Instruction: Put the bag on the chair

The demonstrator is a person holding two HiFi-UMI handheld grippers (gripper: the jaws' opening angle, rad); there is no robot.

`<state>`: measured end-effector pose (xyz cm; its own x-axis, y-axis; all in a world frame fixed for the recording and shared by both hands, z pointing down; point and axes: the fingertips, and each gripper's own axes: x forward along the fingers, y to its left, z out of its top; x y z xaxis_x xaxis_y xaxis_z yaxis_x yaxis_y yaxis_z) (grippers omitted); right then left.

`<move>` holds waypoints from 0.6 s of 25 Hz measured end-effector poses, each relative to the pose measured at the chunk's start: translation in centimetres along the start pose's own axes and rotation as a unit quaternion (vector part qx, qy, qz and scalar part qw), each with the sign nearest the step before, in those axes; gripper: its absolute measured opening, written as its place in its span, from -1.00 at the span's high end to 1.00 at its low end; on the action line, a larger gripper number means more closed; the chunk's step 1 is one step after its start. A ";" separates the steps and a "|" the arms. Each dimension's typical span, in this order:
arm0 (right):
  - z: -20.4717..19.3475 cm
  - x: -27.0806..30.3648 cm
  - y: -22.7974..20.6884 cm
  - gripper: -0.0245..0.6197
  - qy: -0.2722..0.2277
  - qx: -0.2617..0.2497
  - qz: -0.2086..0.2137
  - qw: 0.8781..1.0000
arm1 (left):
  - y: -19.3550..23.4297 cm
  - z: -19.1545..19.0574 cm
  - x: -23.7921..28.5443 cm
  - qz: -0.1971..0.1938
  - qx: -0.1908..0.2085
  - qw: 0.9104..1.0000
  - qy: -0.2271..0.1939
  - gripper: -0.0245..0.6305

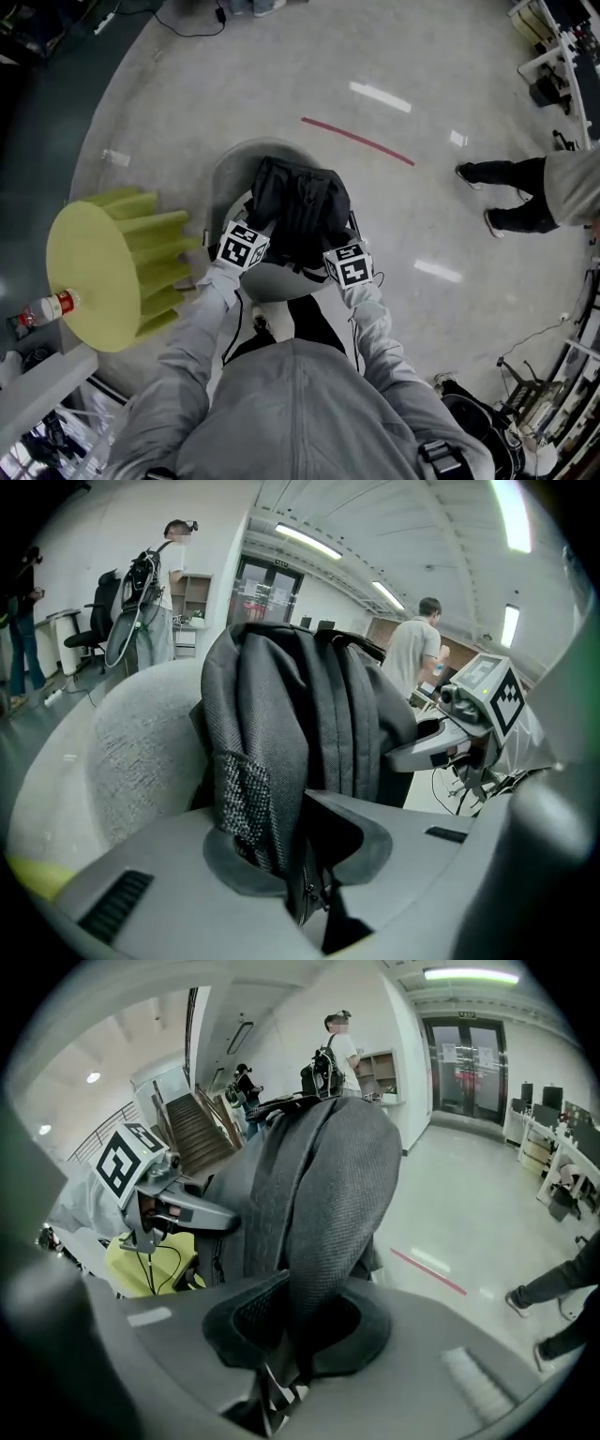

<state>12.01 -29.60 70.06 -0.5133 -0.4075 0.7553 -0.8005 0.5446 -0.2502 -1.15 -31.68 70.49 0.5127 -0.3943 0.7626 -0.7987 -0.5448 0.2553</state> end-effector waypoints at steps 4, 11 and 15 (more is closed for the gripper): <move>-0.4 2.1 -1.5 0.75 0.017 -0.002 0.001 1.000 | 0.8 -0.7 1.9 -0.006 -0.012 1.000 0.018 0.71; -2.0 4.6 -2.8 0.74 0.054 0.015 0.002 0.998 | 1.6 -2.8 4.6 0.000 -0.031 0.999 0.040 0.63; -2.2 4.9 -3.6 0.68 0.050 0.017 -0.005 0.999 | 2.1 -3.4 5.0 -0.001 -0.038 0.998 0.042 0.58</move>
<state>13.06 -31.91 76.01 -0.4731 -0.3363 0.8143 -0.8163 0.5149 -0.2616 -1.35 -32.31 76.91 0.4892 -0.3279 0.8082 -0.8206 -0.4868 0.2992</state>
